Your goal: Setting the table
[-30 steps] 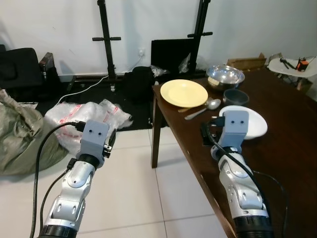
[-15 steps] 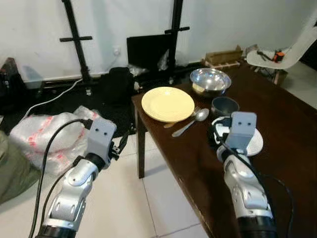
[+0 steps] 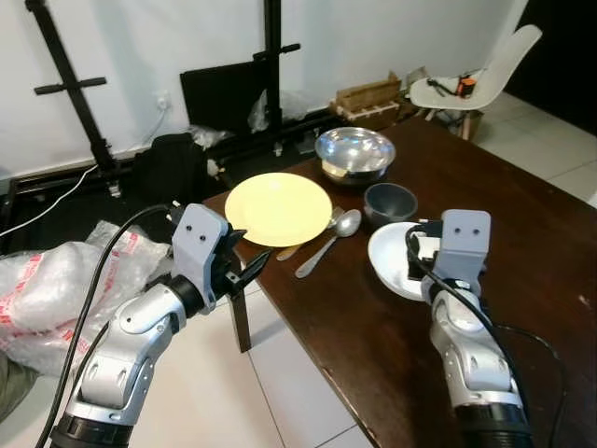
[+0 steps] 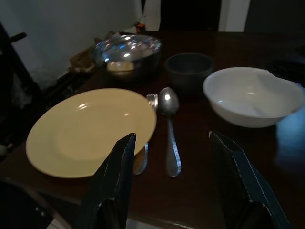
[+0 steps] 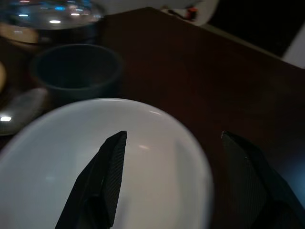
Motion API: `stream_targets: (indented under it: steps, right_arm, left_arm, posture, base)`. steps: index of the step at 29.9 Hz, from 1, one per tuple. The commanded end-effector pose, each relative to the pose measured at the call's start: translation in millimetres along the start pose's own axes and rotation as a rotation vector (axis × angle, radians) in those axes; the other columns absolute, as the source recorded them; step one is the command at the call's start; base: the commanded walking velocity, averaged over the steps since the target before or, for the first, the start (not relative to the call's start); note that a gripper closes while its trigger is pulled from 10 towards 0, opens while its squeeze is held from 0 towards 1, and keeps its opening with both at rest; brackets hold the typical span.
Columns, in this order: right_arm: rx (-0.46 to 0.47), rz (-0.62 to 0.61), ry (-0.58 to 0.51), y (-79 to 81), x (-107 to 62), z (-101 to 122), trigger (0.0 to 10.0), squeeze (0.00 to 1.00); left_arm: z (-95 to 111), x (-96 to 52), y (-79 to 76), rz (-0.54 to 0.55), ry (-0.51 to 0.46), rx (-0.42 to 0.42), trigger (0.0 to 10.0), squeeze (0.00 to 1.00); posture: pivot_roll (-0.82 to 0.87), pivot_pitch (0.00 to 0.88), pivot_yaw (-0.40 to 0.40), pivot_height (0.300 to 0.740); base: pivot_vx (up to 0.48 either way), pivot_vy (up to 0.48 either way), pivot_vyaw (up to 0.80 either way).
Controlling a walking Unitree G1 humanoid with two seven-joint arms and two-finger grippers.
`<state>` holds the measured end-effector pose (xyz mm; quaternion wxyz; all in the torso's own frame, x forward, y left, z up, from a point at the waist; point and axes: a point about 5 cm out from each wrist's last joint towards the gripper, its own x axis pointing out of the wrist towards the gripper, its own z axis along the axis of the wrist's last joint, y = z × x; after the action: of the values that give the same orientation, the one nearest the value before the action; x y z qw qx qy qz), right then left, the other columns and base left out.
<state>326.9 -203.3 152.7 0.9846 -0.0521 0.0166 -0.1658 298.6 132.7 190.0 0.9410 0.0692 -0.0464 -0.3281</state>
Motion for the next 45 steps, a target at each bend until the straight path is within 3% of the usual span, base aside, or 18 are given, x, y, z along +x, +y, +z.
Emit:
stream_targets:
  steps: [1, 5, 11, 18, 29, 30, 31, 32, 42, 45]
  right_arm:
    - [-0.027, -0.033, 0.03, -7.4, 0.9, -7, 10.0, 0.0]
    - [-0.012, -0.082, 0.073, -26.1, 8.7, -16, 10.0, 0.0]
    - [0.136, -0.043, 0.158, -27.6, 17.5, -26, 10.0, 0.0]
    - [0.174, -0.045, 0.259, -28.5, 28.1, -40, 10.0, 0.0]
    - [0.252, 0.114, 0.467, -6.6, 30.9, -68, 10.0, 0.0]
    - [0.253, 0.118, 0.473, -5.9, 31.3, -69, 8.7, 0.0]
    - [0.253, 0.118, 0.473, -5.9, 31.3, -69, 8.7, 0.0]
    - [0.263, 0.129, 0.478, -4.7, 31.8, -69, 0.0, 0.0]
    - [0.298, 0.182, 0.437, -3.1, 37.0, -63, 0.0, 0.0]
    - [0.29, 0.236, 0.372, 0.0, 39.4, -54, 0.0, 0.0]
  left_arm:
    - [-1, 1.5, -3.5, -0.038, 0.022, 0.002, 10.0, 0.0]
    - [-1, 9.9, -5.1, -0.055, 0.042, 0.022, 10.0, 0.0]
    - [-4, 18.0, -2.4, 0.009, 0.056, 0.02, 10.0, 0.0]
    - [-4, 16.2, 0.2, 0.063, 0.057, 0.008, 10.0, 0.0]
    - [-5, 7.0, 2.0, 0.113, 0.067, 0.005, 10.0, 0.0]
    - [-5, 6.5, 2.6, 0.119, 0.068, 0.004, 10.0, 0.0]
    - [-5, 6.5, 2.6, 0.119, 0.068, 0.004, 10.0, 0.0]
    - [-5, 6.1, 3.4, 0.126, 0.069, 0.005, 10.0, 0.0]
    - [-6, 6.2, 5.5, 0.151, 0.074, 0.002, 10.0, 0.0]
    - [-6, 8.0, 5.2, 0.151, 0.072, 0.0, 10.0, 0.0]
  posture:
    - [-0.04, 0.0, 0.071, 0.74]
    - [-0.04, 0.0, 0.074, 0.74]
    - [-0.04, 0.001, 0.083, 0.74]
    - [-0.02, 0.017, 0.074, 0.74]
    - [0.02, 0.038, 0.057, 0.74]
    - [0.02, 0.038, 0.056, 0.74]
    - [0.02, 0.038, 0.056, 0.74]
    - [0.02, 0.038, 0.056, 0.74]
    - [0.01, 0.027, 0.056, 0.74]
    - [0.0, 0.024, 0.056, 0.74]
  base:
    - [0.0, 0.0, 0.0]
    - [0.0, 0.0, 0.0]
    - [0.0, 0.0, 0.0]
    - [0.0, 0.0, 0.0]
    - [0.0, 0.0, 0.0]
    - [0.0, 0.0, 0.0]
    - [0.0, 0.0, 0.0]
    - [0.0, 0.0, 0.0]
    - [0.0, 0.0, 0.0]
    - [0.0, 0.0, 0.0]
